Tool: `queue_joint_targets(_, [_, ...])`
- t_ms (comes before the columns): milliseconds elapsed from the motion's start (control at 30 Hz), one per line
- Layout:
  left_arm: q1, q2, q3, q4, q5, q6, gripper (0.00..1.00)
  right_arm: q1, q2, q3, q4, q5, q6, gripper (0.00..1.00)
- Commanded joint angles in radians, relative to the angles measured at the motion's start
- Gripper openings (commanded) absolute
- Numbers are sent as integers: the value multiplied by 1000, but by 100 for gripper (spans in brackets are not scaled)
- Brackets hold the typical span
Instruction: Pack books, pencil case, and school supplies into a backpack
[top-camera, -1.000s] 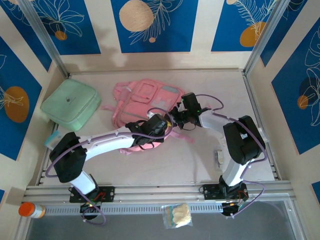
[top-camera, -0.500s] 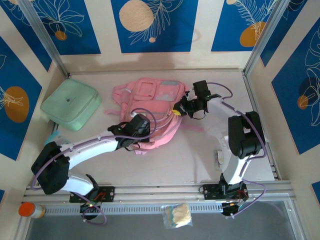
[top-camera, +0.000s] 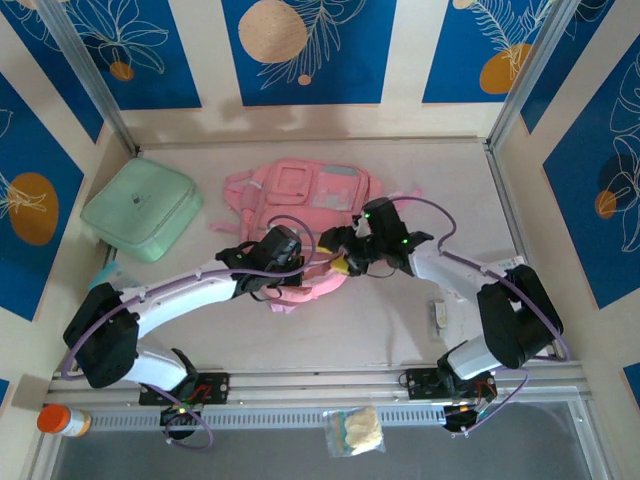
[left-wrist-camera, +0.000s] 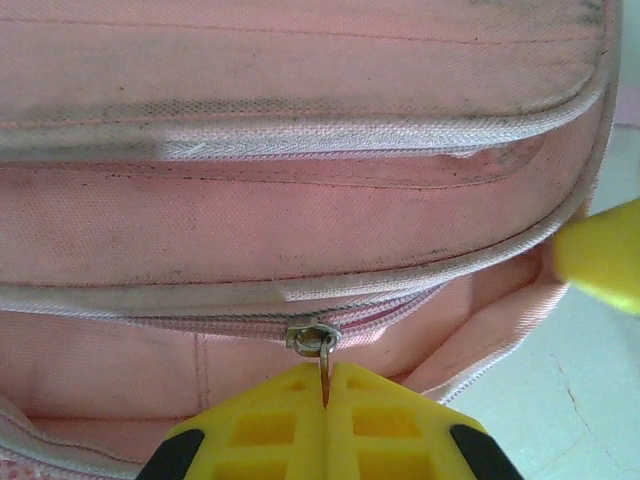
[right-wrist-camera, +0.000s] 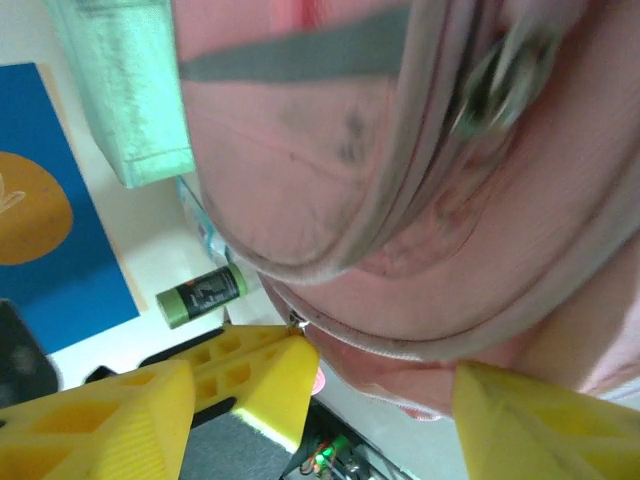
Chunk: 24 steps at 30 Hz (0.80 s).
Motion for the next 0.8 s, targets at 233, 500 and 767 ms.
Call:
queue_joint_targets(233, [-16,3,28,28,54,14,0,35,156,78,150,178,116,46])
queue_joint_targets(500, [-39,-26,36,-63,-10,-15,0,-31,106,110,20,198,-36,5])
queue_joint_targets(767, [-127,19,58,-65,-97,-86,0,-269,165,249,-94,-91,-227,0])
